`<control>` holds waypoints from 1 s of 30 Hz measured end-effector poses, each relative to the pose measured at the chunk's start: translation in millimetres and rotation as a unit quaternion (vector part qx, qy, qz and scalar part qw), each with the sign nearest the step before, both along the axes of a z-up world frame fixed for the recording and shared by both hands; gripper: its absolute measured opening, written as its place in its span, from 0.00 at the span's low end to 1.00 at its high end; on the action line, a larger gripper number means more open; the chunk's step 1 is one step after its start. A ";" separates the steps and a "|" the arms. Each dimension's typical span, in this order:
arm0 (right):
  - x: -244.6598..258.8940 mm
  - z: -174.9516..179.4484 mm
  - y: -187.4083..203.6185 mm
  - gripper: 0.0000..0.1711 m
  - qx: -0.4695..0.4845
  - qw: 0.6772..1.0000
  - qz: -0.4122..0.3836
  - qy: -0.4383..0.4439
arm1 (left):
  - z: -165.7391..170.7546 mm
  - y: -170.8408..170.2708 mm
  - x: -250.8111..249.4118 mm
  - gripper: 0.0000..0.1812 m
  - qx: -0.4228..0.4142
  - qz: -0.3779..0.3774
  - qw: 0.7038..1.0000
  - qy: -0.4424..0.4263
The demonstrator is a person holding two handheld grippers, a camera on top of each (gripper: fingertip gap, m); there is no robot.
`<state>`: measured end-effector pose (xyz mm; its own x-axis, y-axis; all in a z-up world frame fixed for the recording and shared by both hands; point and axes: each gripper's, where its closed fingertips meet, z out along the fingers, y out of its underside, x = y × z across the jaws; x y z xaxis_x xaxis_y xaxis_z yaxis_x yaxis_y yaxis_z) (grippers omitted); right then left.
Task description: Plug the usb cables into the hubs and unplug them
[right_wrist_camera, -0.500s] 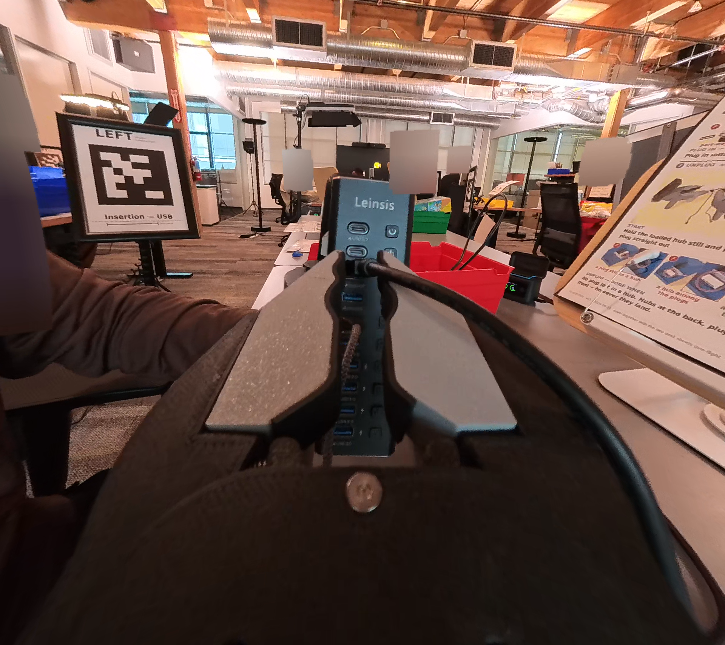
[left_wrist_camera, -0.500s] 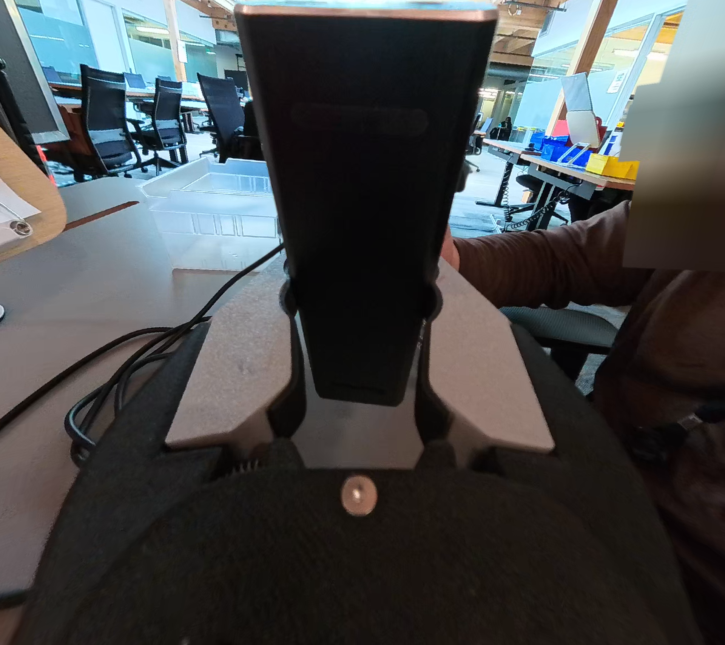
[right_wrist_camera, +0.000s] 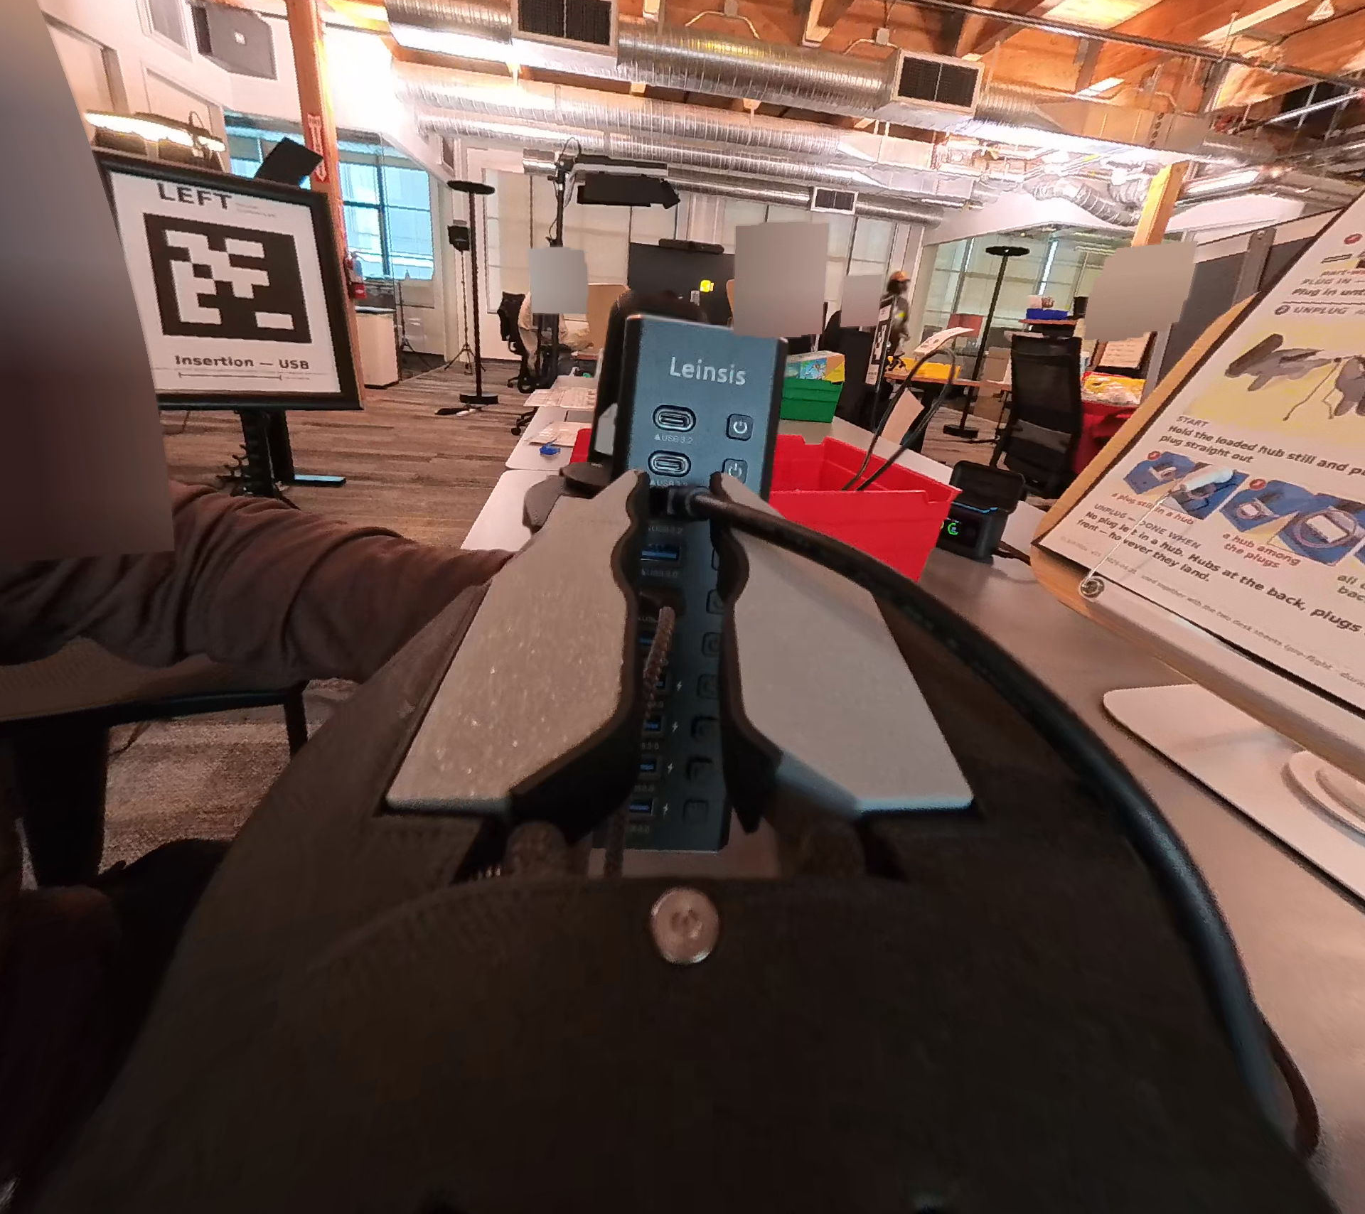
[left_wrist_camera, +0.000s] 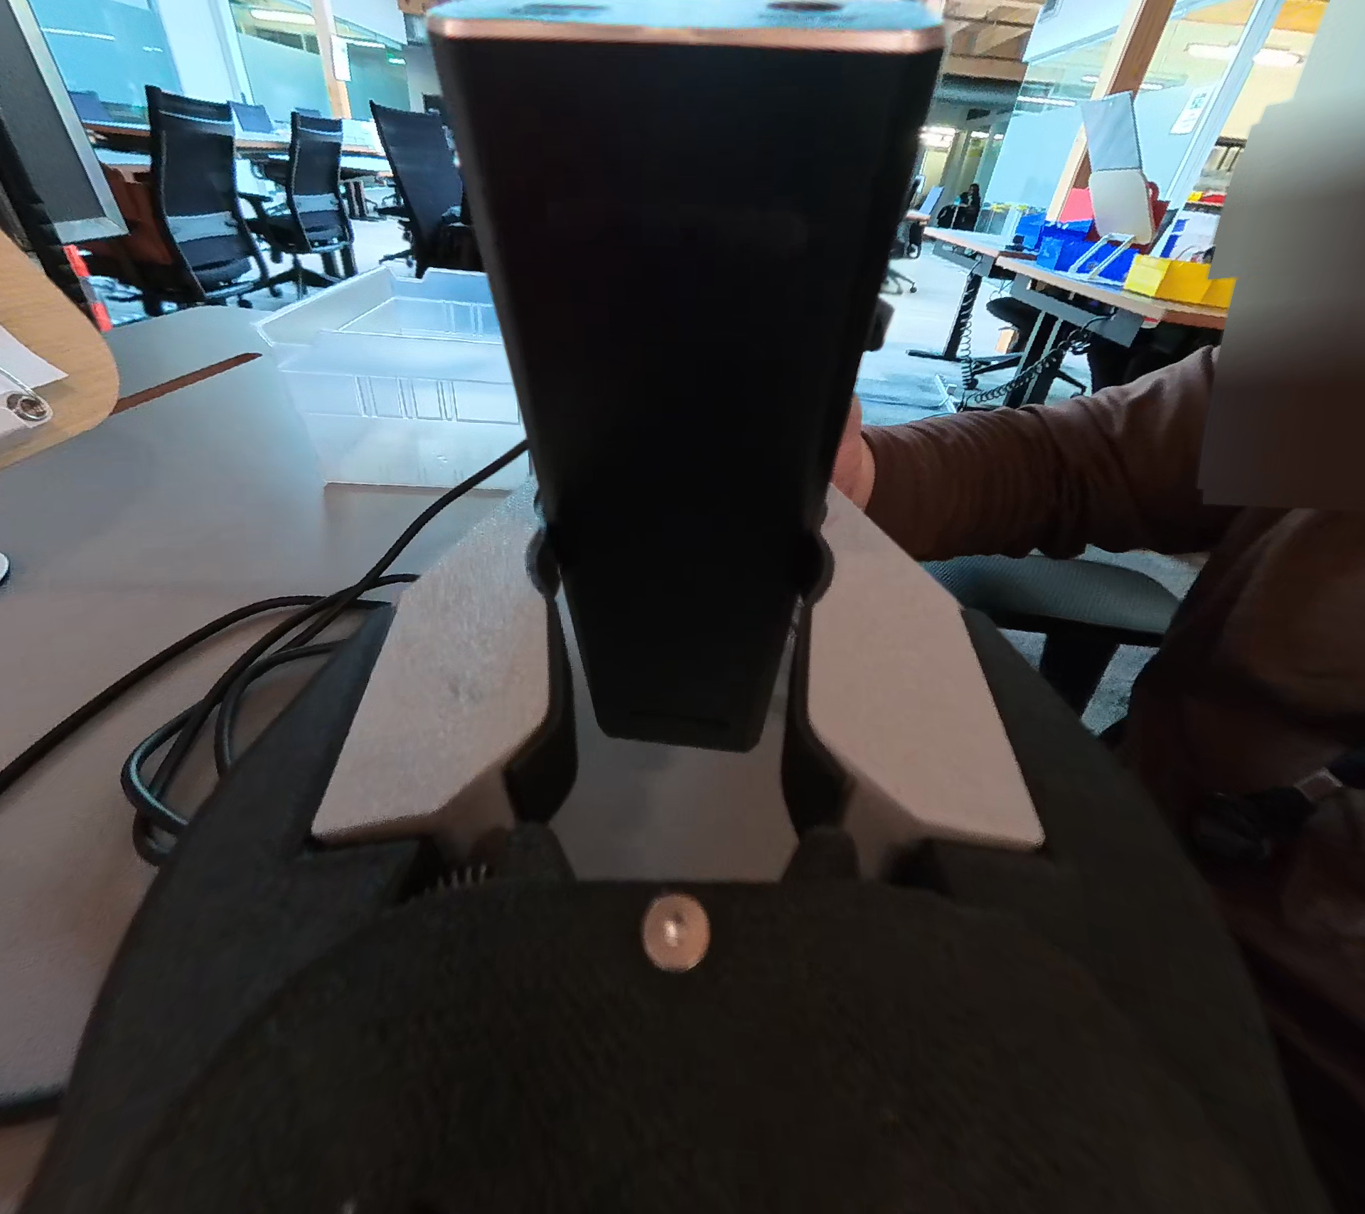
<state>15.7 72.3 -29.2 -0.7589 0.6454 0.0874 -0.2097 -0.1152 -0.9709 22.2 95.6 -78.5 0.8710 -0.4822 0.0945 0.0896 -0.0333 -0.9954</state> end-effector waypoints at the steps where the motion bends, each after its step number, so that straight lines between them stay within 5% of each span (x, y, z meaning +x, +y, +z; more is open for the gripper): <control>1: 0.9 -0.9 0.8 0.08 0.001 1.000 0.004 -0.004 | -1.5 0.5 1.0 0.36 -0.004 0.000 1.000 0.004; 15: 7.8 -4.3 -0.5 0.07 -0.012 0.999 0.040 -0.028 | -4.9 1.7 8.6 0.37 -0.017 -0.009 1.000 0.009; 30: 10.1 -15.1 -8.4 0.07 0.097 0.995 0.000 0.038 | -12.8 4.6 5.5 0.39 -0.032 0.016 0.998 0.043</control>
